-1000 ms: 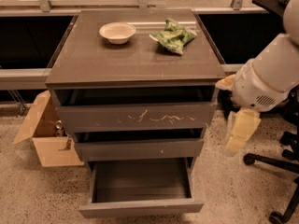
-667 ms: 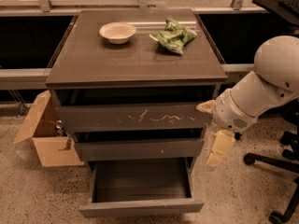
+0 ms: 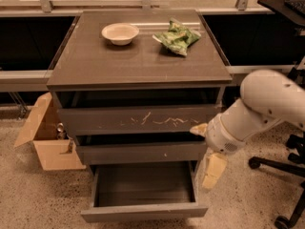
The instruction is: Close bottom drawer
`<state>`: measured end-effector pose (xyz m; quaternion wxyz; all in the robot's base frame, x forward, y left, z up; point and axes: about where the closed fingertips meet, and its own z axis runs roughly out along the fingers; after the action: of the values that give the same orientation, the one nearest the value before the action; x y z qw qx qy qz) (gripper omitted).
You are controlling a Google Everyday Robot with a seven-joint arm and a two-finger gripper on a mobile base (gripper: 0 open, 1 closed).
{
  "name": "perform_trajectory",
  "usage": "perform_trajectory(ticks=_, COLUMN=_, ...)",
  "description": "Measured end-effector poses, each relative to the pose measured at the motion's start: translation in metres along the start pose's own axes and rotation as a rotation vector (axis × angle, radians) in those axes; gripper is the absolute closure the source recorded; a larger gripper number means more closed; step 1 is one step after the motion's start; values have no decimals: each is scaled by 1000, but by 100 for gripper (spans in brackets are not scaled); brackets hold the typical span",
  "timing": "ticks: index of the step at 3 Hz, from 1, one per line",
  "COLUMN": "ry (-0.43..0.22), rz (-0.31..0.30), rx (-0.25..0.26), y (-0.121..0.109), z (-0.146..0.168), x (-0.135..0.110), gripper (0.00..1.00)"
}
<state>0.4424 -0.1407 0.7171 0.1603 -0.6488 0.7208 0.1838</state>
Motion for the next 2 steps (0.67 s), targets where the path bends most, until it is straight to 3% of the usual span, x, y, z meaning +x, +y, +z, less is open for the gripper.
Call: perform_trajectory(ticks=2, ry=-142, rz=-16, rx=-108, y=18, z=147, x=49, gripper=0)
